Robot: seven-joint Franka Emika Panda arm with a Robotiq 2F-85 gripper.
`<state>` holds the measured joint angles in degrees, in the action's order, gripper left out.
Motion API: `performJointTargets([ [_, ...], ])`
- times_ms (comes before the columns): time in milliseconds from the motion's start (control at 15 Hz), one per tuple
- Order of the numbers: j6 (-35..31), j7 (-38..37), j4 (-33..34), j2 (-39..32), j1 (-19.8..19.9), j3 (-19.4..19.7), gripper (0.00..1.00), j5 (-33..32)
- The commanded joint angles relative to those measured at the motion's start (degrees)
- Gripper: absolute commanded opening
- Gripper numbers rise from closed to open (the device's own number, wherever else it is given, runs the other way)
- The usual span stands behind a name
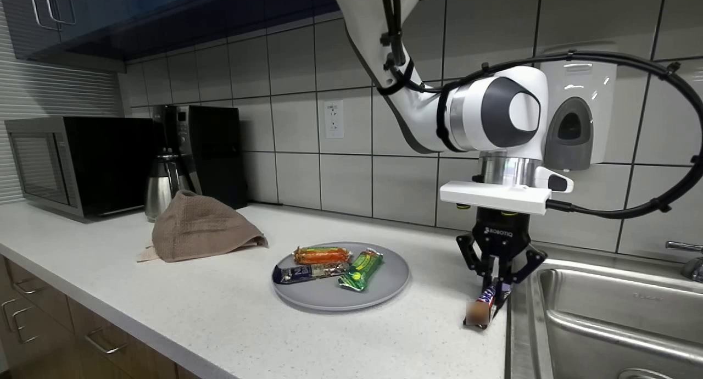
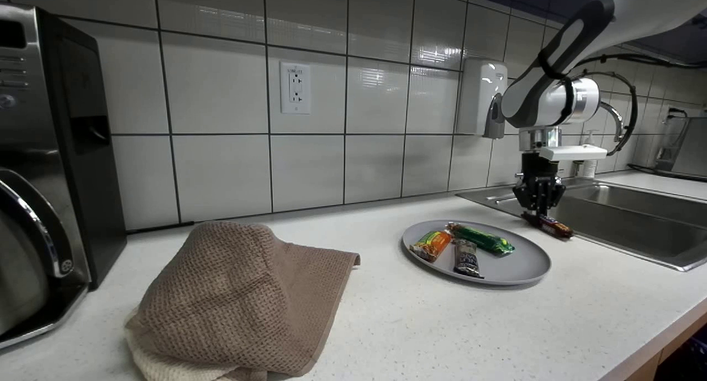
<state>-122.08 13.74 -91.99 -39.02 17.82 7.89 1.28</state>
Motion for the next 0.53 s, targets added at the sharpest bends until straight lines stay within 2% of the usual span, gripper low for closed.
performJointTargets([
  [0, -0.16, 0.92, -0.75, 1.91, 0.49, -0.94, 0.04, 0.51],
  [467, -1.16, 0.48, -3.31, 4.9, -0.7, -1.4, 0.04, 0.17],
])
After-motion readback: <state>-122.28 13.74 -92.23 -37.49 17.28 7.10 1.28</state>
